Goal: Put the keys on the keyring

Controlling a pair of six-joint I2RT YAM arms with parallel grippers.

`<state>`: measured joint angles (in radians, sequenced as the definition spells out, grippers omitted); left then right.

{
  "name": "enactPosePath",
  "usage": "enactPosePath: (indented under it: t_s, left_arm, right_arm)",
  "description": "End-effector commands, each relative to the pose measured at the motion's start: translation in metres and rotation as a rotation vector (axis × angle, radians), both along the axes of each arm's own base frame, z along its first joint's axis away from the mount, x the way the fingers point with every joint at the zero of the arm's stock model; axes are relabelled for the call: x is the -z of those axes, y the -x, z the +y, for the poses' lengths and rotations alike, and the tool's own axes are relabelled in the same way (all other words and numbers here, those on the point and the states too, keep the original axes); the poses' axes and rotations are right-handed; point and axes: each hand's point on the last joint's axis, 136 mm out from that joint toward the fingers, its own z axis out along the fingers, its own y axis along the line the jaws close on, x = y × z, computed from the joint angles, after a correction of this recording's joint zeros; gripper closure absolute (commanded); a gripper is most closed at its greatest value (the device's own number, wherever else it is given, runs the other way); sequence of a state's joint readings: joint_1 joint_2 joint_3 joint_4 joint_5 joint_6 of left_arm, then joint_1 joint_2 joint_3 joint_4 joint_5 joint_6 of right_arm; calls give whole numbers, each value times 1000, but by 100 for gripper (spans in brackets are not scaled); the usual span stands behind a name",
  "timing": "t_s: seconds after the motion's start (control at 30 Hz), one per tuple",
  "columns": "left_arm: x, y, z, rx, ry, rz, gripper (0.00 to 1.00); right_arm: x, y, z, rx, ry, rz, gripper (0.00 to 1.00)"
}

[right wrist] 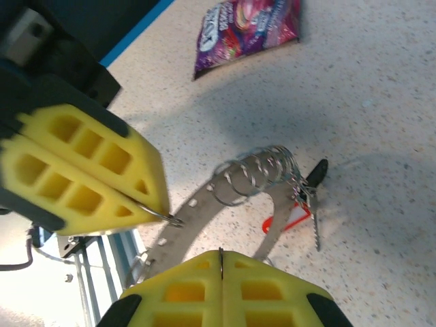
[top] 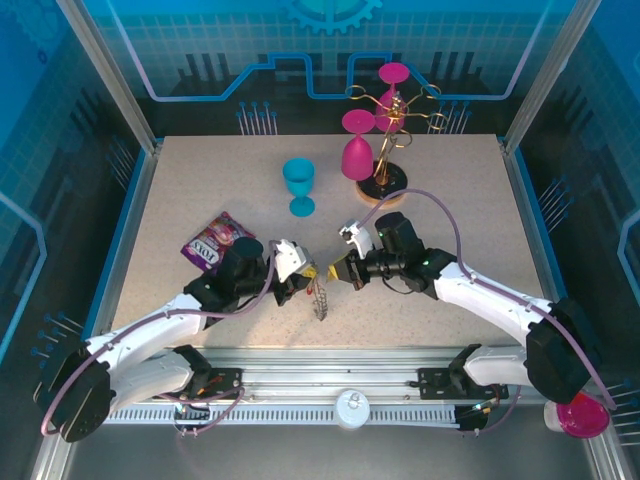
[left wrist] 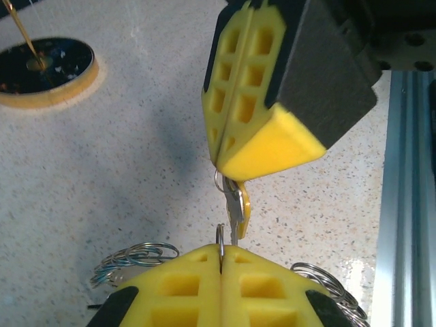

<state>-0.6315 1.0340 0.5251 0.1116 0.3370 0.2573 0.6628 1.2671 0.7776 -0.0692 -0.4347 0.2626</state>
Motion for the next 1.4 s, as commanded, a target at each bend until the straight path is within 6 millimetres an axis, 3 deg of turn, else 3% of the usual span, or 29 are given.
enactPosePath:
  t_s: [0.0, 0.6, 1.37]
  left_arm:
    - [-13, 1, -6, -8, 84, 34, 100]
    - [-15, -1, -12, -26, 144, 114, 100]
    - [-14, 3, -13, 0, 148, 112, 100]
  right_arm:
    - [-17, 7, 16, -76, -69, -26, 100]
    - [-20, 7, 24, -94, -94, -6, 100]
    - [-16, -6, 15, -9, -78, -9, 100]
